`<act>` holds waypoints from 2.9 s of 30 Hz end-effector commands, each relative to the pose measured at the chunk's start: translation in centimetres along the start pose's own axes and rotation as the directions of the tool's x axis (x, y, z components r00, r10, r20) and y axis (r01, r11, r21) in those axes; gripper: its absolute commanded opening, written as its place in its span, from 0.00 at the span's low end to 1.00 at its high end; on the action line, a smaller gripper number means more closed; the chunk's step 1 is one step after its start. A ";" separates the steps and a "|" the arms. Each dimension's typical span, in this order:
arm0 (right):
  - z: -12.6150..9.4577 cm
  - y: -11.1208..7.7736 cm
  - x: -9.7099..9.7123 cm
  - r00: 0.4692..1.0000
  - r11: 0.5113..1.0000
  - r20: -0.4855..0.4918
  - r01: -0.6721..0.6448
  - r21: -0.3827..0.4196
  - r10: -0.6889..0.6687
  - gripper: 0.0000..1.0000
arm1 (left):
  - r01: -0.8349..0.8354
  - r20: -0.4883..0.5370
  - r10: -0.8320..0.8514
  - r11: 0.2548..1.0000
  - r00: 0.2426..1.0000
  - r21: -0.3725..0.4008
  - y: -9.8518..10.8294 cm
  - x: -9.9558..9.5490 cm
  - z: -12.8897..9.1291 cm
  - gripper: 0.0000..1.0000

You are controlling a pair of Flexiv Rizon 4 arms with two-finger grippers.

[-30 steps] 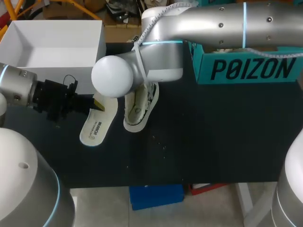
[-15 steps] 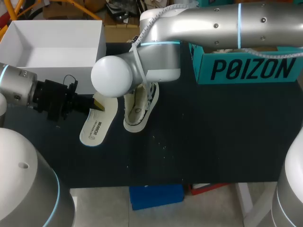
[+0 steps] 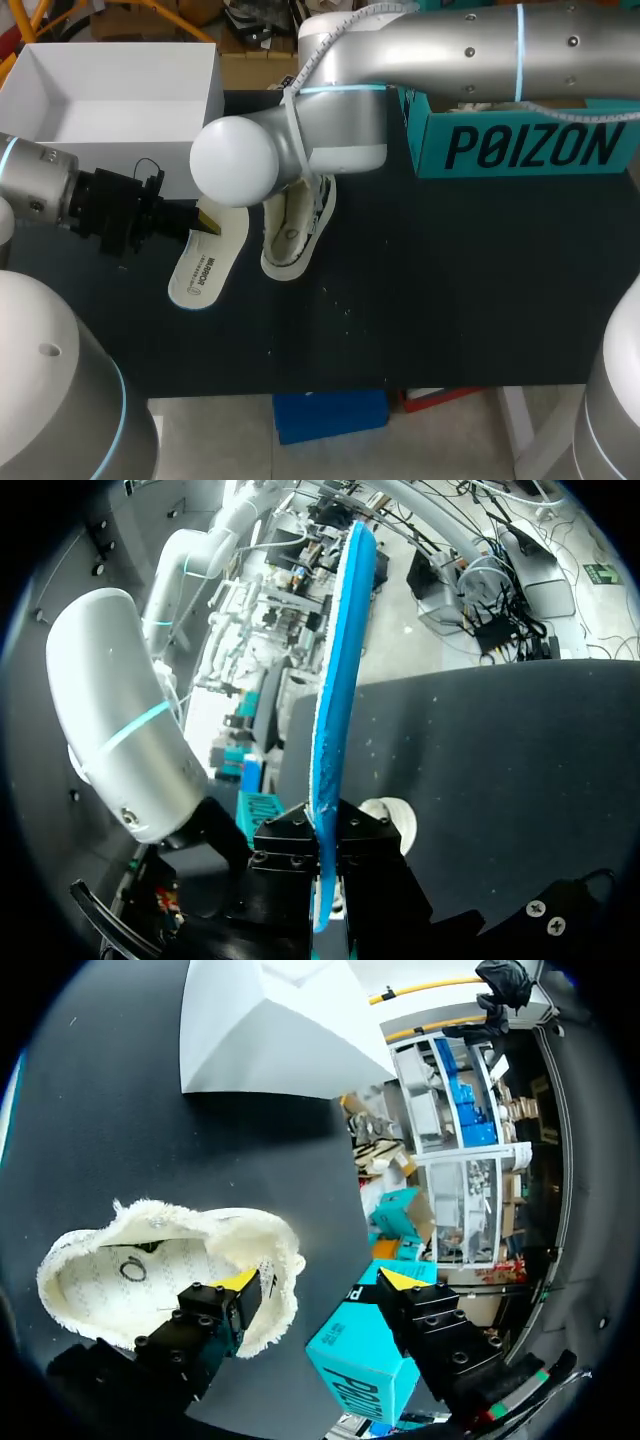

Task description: Take the shoe out of the shoebox, open the shoe tongue, remove and reinsert the insole, then place the shoe into the shoebox

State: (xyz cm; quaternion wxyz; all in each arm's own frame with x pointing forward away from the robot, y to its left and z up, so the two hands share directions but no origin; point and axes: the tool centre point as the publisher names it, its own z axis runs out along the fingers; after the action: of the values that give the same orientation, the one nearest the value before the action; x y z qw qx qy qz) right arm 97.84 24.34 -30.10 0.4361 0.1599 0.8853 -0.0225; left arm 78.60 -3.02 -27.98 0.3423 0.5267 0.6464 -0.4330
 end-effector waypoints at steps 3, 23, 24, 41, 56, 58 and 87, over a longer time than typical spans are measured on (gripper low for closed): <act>-3.0 -1.9 -0.9 0.991 0.988 -0.002 -0.137 -0.066 0.137 1.00 | 0.000 -0.005 0.000 1.000 1.000 0.000 -0.1 0.0 0.0 0.00; -5.5 -2.5 -0.8 0.938 0.919 -0.072 -0.347 -0.187 0.339 1.00 | 0.000 -0.005 0.000 1.000 1.000 0.000 -0.1 0.0 0.0 0.00; -5.5 -2.5 -0.8 0.938 0.919 -0.072 -0.347 -0.187 0.339 1.00 | 0.000 -0.005 0.000 1.000 1.000 0.000 -0.1 0.0 0.0 0.00; -8.0 -3.5 -2.4 0.752 0.841 -0.539 -0.523 -0.139 0.379 1.00 | 0.000 -0.005 0.000 1.000 1.000 0.000 -0.1 0.0 0.0 0.00; -8.8 -3.9 -1.8 0.752 0.898 -0.568 -0.437 -0.051 0.334 1.00 | 0.000 -0.005 0.000 1.000 1.000 0.000 -0.1 0.0 0.0 0.00; -8.8 -3.9 -1.8 0.752 0.898 -0.568 -0.437 -0.051 0.334 1.00 | 0.000 -0.005 0.000 1.000 1.000 0.000 -0.1 0.0 0.0 0.00; -12.1 -9.5 1.3 0.726 0.878 -0.643 -0.448 -0.171 0.245 1.00 | 0.000 -0.005 0.000 1.000 1.000 0.000 -0.1 0.0 0.0 0.00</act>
State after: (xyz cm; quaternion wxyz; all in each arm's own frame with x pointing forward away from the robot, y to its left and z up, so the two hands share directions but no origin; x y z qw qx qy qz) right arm 86.54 18.69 -25.33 0.1227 0.2406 0.9276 0.2582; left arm 78.59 -3.01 -27.96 0.3423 0.5267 0.6464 -0.4330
